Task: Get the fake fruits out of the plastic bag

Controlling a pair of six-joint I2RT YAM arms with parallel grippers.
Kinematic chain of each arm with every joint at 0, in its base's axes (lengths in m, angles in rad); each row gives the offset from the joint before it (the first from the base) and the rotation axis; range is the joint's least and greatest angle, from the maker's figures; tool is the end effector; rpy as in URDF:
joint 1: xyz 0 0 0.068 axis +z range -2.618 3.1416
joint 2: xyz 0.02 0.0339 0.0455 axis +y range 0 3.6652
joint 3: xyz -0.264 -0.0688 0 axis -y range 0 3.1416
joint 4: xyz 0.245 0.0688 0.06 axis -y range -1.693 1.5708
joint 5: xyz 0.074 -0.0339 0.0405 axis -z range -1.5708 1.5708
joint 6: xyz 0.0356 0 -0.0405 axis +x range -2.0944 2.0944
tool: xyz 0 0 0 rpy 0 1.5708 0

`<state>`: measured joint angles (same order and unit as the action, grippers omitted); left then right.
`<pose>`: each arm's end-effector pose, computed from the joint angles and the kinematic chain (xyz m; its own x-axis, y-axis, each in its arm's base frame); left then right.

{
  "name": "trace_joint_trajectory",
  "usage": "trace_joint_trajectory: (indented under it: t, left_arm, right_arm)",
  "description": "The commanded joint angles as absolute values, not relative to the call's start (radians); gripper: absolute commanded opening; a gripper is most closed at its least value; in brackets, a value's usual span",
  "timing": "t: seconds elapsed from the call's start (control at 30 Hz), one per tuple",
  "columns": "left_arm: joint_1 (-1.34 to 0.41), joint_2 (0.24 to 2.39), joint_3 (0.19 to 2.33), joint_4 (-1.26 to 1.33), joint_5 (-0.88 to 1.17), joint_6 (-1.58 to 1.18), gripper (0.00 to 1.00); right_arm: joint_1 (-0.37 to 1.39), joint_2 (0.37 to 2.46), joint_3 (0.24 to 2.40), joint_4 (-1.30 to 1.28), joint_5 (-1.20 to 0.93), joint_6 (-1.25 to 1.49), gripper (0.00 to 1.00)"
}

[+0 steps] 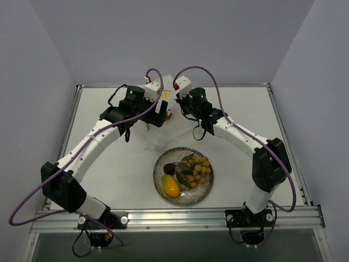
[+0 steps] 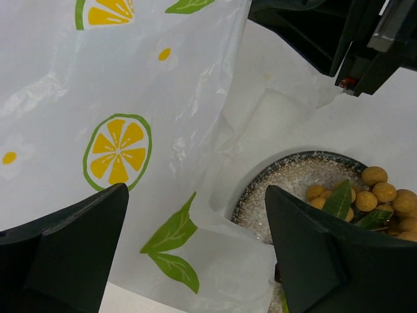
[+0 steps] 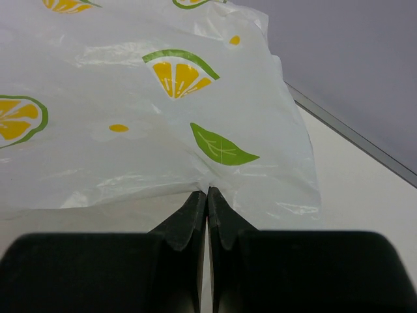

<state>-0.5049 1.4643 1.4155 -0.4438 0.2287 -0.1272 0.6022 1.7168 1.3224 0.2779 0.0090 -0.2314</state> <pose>0.2896 -0.1693 0.3726 -0.4925 0.1310 -0.8604 0.5882 0.7787 -0.2181 0.3434 0.2357 0.3232 0.0350 -0.2542 -0.9665 -0.5661 0.7919 -0.2288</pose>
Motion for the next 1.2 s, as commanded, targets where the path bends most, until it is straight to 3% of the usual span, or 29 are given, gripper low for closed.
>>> trace_joint_trajectory:
  t: [0.0, 0.3, 0.33, 0.4, 0.57, 0.83, 0.87, 0.97, 1.0, 1.07, 1.17]
  left_arm:
    - [-0.537, 1.468, 1.491, -0.451, 0.152, -0.031, 0.82]
    - [-0.595, 1.607, 1.56, -0.46, 0.06, -0.003, 0.67]
    - [-0.607, 1.617, 1.575, -0.462, 0.017, 0.026, 0.58]
    - [-0.612, 1.624, 1.582, -0.443, -0.032, 0.032, 0.5]
    - [-0.614, 1.606, 1.557, -0.371, -0.155, 0.032, 0.03]
    - [-0.597, 1.477, 1.471, -0.209, -0.103, -0.098, 0.02]
    - [-0.592, 1.464, 1.467, -0.19, -0.069, -0.116, 0.02]
    - [-0.557, 1.457, 1.457, -0.163, 0.0, -0.188, 0.02]
    - [-0.539, 1.459, 1.456, -0.157, 0.056, -0.205, 0.02]
    - [-0.525, 1.466, 1.453, -0.137, 0.096, -0.248, 0.02]
    - [-0.505, 1.477, 1.448, -0.121, 0.158, -0.271, 0.02]
  right_arm:
    - [0.594, 1.68, 1.368, 0.293, -0.041, -0.206, 0.0]
    - [0.584, 1.68, 1.37, 0.293, -0.058, -0.192, 0.0]
    - [0.583, 1.68, 1.37, 0.293, -0.06, -0.19, 0.0]
    - [0.581, 1.677, 1.368, 0.293, -0.06, -0.189, 0.0]
    - [0.58, 1.667, 1.364, 0.291, -0.054, -0.189, 0.0]
    - [0.577, 1.632, 1.316, 0.33, -0.046, -0.129, 0.0]
    - [0.578, 1.614, 1.295, 0.339, -0.046, -0.117, 0.03]
    - [0.575, 1.562, 1.255, 0.373, -0.035, -0.062, 0.31]
    - [0.575, 1.543, 1.224, 0.391, -0.032, -0.046, 0.49]
    - [0.577, 1.484, 1.186, 0.411, -0.035, -0.009, 0.64]
    - [0.578, 1.395, 1.105, 0.462, -0.029, 0.067, 0.65]
